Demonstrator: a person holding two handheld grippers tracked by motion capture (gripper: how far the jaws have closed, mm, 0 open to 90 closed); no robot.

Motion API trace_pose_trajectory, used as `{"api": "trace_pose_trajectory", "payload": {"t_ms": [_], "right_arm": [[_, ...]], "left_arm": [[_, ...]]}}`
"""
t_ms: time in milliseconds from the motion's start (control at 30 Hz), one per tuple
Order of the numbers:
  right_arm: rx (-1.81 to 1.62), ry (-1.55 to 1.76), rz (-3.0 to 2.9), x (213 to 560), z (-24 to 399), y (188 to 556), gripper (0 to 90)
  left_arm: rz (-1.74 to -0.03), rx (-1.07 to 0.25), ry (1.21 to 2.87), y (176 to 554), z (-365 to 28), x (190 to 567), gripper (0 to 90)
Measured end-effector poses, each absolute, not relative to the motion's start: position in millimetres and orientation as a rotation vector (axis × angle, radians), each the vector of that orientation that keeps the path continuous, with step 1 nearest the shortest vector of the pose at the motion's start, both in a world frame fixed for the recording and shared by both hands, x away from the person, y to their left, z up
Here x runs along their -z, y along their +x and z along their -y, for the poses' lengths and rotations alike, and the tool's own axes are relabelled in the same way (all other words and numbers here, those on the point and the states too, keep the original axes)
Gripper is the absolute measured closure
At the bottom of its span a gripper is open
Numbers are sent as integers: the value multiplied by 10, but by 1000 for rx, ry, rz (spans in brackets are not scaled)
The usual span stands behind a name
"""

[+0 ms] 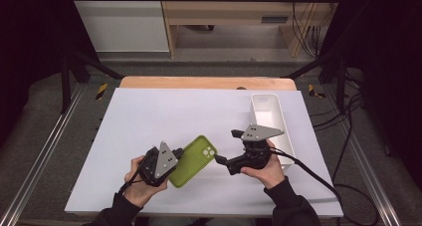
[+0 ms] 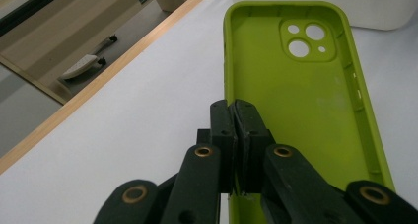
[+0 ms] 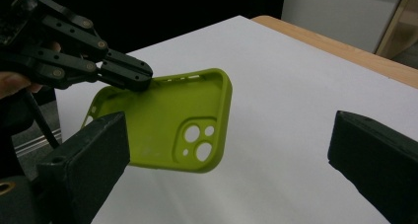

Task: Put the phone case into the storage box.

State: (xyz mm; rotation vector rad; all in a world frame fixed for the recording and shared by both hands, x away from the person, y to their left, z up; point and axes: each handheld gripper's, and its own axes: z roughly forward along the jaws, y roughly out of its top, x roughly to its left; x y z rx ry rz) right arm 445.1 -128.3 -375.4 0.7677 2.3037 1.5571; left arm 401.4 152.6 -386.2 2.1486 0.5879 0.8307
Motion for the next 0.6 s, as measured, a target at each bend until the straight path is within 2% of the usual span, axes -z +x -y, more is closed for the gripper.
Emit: {"api": "trace_pose_trajectory", "payload": {"t_ms": [600], "right_arm": [[-1512, 782, -2349, 3713, 1172, 4548, 29]], "left_arm": [[-547, -863, 2159, 3960, -1461, 3854, 876]]}}
